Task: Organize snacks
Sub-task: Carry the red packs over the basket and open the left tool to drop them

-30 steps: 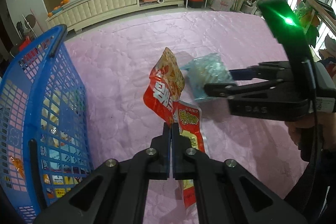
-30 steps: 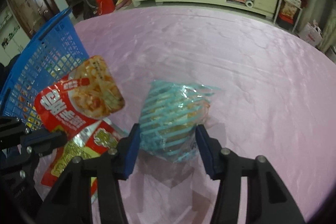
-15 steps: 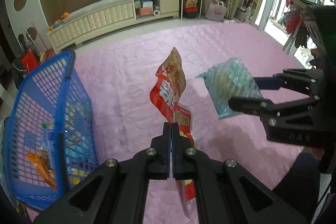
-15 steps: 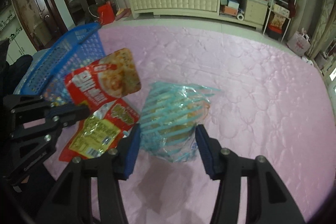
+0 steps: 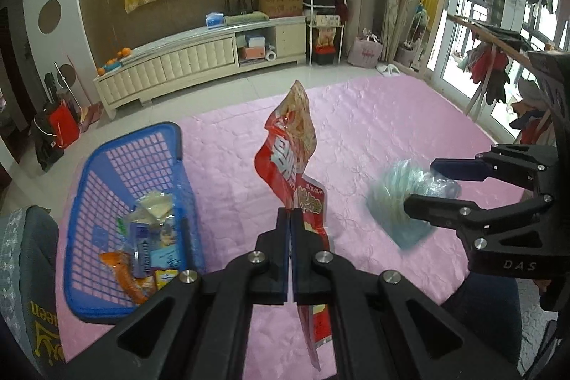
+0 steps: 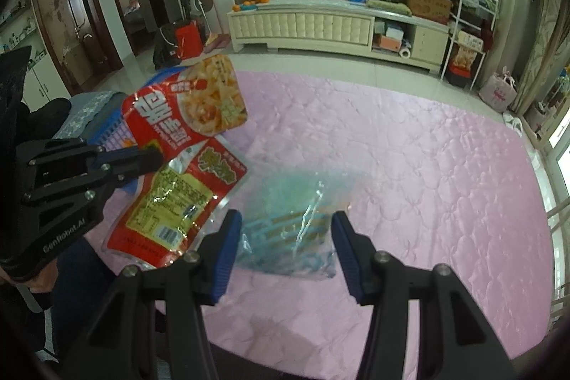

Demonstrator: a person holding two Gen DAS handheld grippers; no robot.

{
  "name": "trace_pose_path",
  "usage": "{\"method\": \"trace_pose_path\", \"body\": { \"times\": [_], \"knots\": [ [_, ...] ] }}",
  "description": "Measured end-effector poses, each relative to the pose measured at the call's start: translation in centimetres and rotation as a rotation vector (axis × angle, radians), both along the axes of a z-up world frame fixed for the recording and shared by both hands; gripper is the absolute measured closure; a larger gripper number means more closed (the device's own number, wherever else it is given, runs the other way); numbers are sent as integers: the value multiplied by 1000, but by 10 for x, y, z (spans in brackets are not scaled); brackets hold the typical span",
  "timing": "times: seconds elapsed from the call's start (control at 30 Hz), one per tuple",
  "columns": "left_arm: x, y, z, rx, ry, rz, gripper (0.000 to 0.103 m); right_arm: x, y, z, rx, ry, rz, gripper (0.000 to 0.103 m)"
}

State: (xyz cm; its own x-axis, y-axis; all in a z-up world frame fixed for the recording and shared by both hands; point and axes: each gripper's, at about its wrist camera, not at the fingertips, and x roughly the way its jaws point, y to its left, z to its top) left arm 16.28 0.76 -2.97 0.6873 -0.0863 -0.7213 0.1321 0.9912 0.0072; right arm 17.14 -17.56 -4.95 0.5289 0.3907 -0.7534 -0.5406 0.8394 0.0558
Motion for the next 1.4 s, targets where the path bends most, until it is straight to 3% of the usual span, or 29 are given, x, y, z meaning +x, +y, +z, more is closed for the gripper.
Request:
{"method": "trace_pose_path", "body": {
  "times": [0.07, 0.1, 0.17, 0.9, 1.4],
  "knots": [
    [-7, 6, 7, 5, -19, 7, 103, -7, 5, 6, -2, -10, 8, 75],
    [-8, 11, 8, 8, -23, 8, 103, -11, 9, 10, -10, -27, 10, 78],
    [-13, 19, 14, 20, -34, 14, 103, -13, 13, 13, -36, -70, -12, 96],
    [-26, 129, 64, -7, -156, 156, 103, 4, 126, 43, 53, -119, 174, 96],
    [10, 155, 20, -39, -61, 187, 103, 37, 183, 4, 59, -22, 233, 96]
  ]
}}
